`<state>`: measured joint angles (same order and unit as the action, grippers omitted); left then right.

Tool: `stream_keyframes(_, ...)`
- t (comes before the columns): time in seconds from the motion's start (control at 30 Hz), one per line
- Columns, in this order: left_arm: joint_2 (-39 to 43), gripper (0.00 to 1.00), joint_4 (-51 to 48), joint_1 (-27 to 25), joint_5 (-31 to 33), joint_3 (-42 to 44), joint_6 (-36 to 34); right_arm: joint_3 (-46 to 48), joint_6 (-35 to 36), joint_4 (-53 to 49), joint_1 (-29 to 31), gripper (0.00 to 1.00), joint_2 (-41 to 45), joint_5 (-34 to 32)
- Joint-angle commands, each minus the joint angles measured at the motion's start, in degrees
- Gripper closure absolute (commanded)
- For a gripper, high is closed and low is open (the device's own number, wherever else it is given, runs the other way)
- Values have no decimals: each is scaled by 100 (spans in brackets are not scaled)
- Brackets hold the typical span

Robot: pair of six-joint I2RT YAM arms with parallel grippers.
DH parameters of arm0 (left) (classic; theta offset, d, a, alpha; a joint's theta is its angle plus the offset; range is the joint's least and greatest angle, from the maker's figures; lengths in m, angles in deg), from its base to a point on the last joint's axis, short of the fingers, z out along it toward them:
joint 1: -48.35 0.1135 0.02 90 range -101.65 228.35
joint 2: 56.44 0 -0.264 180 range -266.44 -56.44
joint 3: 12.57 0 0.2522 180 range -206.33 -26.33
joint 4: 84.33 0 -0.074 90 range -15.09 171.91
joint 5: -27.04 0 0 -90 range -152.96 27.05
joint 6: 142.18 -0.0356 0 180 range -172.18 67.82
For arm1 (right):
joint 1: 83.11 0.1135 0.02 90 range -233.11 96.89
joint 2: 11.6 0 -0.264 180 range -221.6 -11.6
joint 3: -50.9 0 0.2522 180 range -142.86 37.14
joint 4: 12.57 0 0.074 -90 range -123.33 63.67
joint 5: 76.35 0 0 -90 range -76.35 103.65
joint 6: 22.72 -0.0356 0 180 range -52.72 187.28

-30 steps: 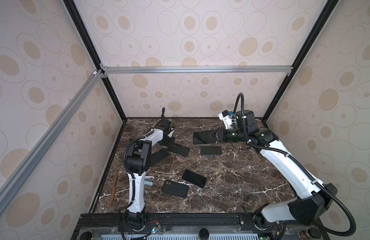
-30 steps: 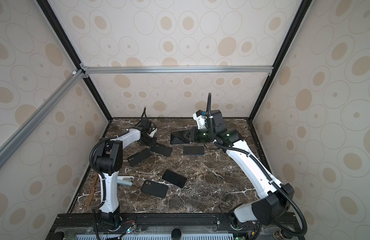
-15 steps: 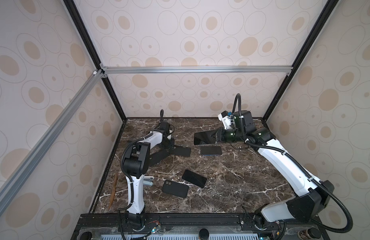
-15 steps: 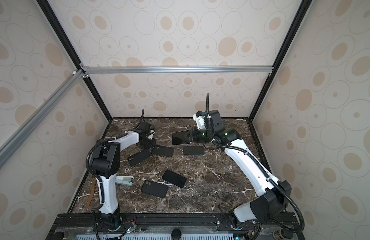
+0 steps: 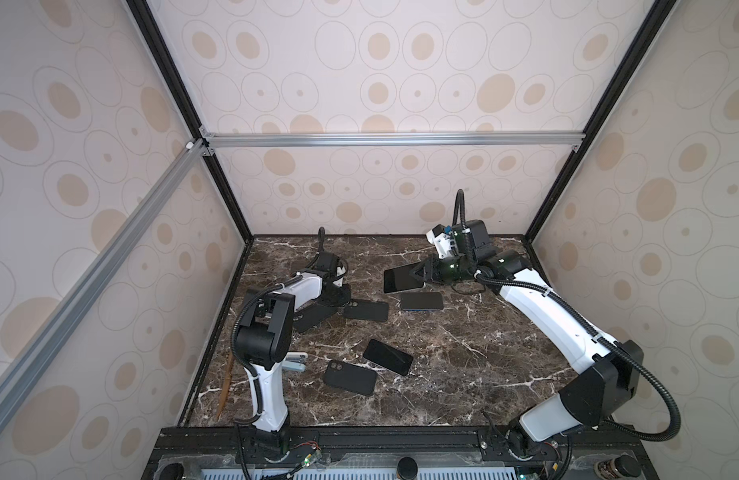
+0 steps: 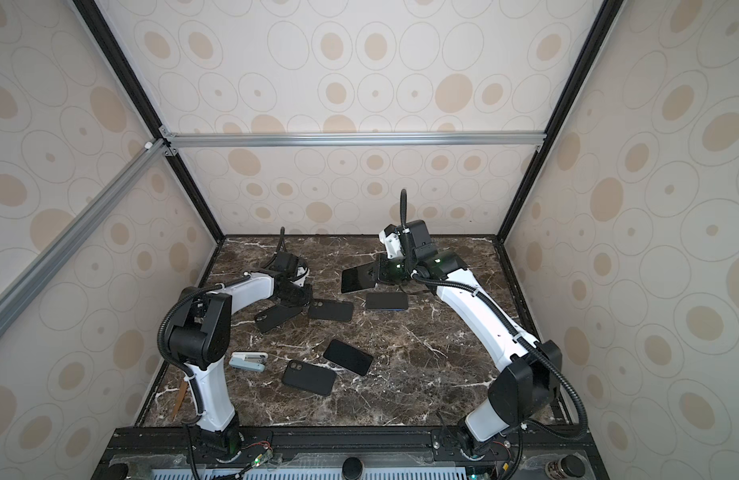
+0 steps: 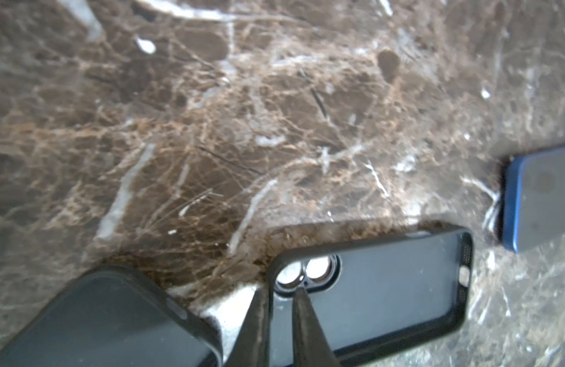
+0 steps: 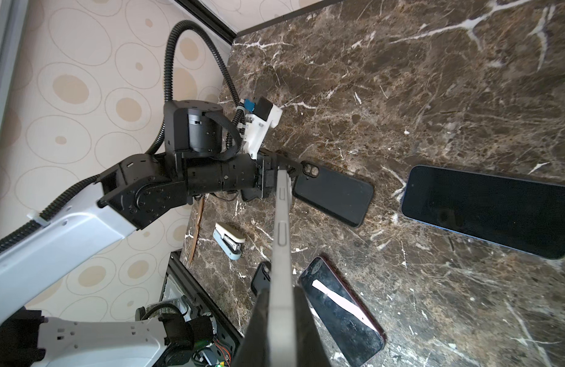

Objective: Put the phone into the phone case
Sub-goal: 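Grasp the edge of a black phone case with the left gripper, then carry the phone with the right gripper down toward the case held by the left gripper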

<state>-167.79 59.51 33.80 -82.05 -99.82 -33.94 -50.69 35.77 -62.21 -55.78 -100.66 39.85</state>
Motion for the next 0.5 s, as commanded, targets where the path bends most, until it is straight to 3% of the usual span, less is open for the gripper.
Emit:
stream_keyframes(0.0, 302, 70, 197, -30, -349, 47, -39, -420, 54, -139, 32, 100, -144, 197)
stream_keyframes(0.23, 356, 64, 89, -20, -96, -380, -429, -939, 38, -410, 33, 100, -884, 491)
stream_keyframes(0.47, 549, 65, 184, 26, 73, -111, -541, -1513, -331, -401, 164, 100, -1834, 664)
